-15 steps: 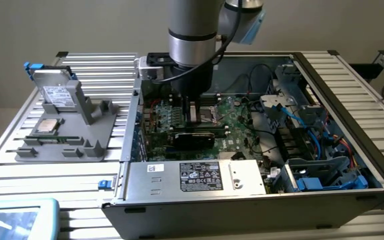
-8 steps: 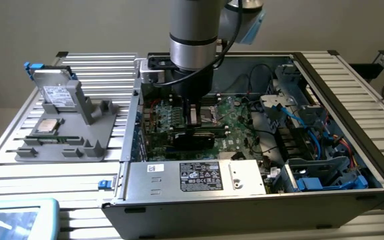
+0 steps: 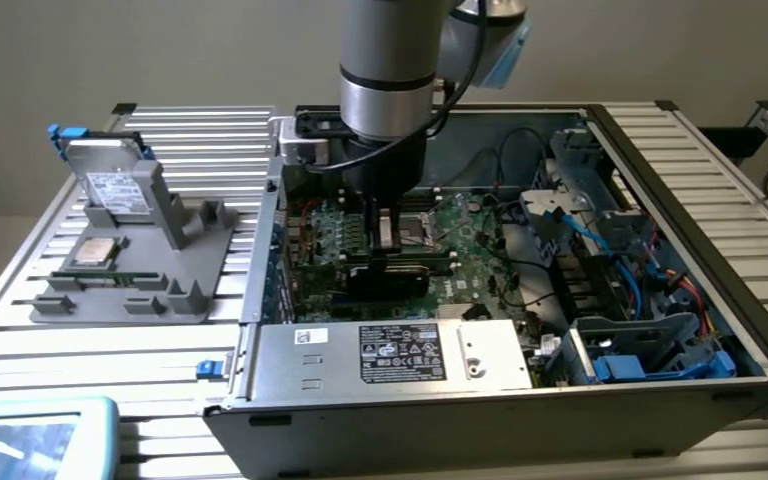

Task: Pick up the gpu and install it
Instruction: 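Press down on the gpu until it lock into place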

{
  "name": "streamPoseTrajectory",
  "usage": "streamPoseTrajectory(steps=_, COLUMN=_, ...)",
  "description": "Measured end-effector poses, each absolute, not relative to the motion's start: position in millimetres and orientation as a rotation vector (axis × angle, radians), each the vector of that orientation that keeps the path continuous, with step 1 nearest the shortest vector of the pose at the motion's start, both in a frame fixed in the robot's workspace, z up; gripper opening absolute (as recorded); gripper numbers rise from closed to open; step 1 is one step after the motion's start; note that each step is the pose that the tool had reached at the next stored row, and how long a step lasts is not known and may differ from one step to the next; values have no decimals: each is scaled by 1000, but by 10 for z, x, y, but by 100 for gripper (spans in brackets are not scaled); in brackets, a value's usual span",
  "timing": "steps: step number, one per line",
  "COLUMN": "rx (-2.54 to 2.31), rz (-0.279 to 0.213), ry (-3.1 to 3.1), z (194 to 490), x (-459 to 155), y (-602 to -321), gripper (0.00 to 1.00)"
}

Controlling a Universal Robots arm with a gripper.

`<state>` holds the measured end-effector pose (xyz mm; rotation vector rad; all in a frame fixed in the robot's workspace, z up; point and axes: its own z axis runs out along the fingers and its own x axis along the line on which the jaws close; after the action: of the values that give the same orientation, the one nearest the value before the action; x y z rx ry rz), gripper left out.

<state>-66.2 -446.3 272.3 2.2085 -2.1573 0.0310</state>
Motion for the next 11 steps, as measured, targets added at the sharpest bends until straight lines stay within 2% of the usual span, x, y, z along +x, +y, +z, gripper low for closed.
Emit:
streamPoseTrajectory(steps=4, rx=2208, rz=30, ry=-2156, z=2853, x=-674, y=-4465, gripper=11)
streamPoseTrajectory(steps=11, rx=2208, rz=30, ry=-2156, z=2885, x=-729, y=-4464, gripper=11)
